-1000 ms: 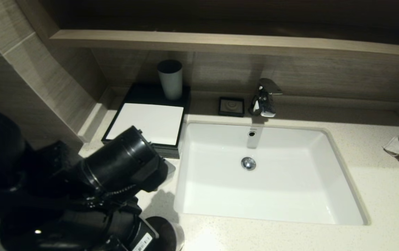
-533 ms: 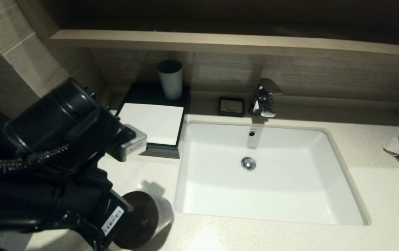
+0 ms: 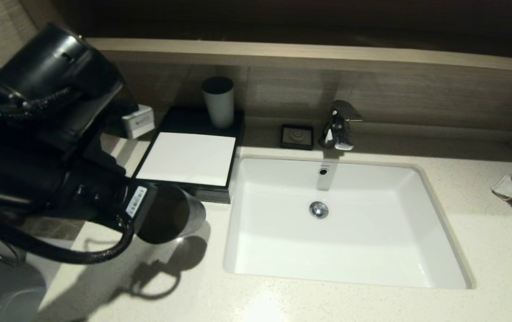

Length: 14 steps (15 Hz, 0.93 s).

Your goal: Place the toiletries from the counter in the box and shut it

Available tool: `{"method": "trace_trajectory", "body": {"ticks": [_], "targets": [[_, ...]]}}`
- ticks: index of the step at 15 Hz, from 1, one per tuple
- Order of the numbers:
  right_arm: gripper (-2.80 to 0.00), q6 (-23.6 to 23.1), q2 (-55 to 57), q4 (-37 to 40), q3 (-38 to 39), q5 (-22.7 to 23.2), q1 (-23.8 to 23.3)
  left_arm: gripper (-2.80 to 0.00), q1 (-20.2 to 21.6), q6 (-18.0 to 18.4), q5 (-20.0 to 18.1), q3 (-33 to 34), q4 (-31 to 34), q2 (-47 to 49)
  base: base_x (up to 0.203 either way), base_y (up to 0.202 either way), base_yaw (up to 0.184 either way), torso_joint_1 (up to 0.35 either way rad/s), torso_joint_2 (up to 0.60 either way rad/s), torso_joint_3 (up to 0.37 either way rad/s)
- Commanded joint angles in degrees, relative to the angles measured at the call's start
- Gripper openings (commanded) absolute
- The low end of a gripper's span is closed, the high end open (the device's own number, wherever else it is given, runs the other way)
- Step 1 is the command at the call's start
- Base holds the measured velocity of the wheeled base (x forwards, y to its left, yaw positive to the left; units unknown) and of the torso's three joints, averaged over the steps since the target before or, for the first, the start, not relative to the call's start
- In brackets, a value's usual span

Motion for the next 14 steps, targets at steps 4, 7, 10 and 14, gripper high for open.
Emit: {"method": "trace_trajectory", "body": {"ticks": [4, 7, 10, 14], "targets": [[-2.8, 0.0, 0.0, 0.0, 0.0, 0.0, 0.0, -2.8, 4.3, -4.7, 0.2, -11.0, 3.8, 7.1, 0.0, 0.0, 0.0, 0.0, 0.0, 0.0], [-2.8, 0.0, 0.0, 0.0, 0.0, 0.0, 0.0, -2.8, 6.9, -7.1, 0.2, -17.8, 6.3, 11.1, 0.0, 0.0, 0.0, 0.0, 0.0, 0.0], [-2.8, 0.0, 0.1, 0.0, 0.0, 0.0, 0.0, -2.8, 9.0, -9.3, 0.2, -22.7, 7.5, 15.1, 0.0, 0.0, 0.0, 0.0, 0.0, 0.0], [-2.8, 0.0, 0.1, 0.0, 0.0, 0.0, 0.0, -2.8, 10.3, -12.1, 0.2, -26.5, 7.8, 17.1, 0.0, 0.0, 0.0, 0.0, 0.0, 0.0]]}}
